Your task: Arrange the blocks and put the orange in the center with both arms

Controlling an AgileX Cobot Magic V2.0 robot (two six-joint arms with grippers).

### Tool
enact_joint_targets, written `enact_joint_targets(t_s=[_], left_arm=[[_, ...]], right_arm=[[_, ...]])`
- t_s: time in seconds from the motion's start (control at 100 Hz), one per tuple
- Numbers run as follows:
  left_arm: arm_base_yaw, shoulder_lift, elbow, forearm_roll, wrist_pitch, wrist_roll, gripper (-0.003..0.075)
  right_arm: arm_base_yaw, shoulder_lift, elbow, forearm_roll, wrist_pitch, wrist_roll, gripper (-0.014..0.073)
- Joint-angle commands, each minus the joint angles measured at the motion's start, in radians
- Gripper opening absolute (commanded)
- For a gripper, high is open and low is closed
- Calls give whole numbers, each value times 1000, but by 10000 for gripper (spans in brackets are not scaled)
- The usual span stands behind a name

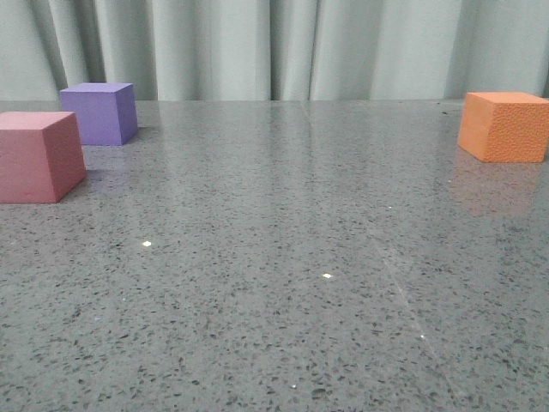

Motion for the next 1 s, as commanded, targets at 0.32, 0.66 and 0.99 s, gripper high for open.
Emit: enact_joint_targets(t_s=[0.32, 0.66, 0.99], left_arm=[[2, 112, -314, -3, 73, -1, -20], [2, 475, -669, -5, 344, -1, -19], [2, 711, -840, -79, 399, -1, 34]], right_arm=[[-6, 246, -381, -11, 192, -6, -120], [-6, 500, -708, -11, 483, -6, -120], [-6, 599, -771, 18, 549, -6, -32]])
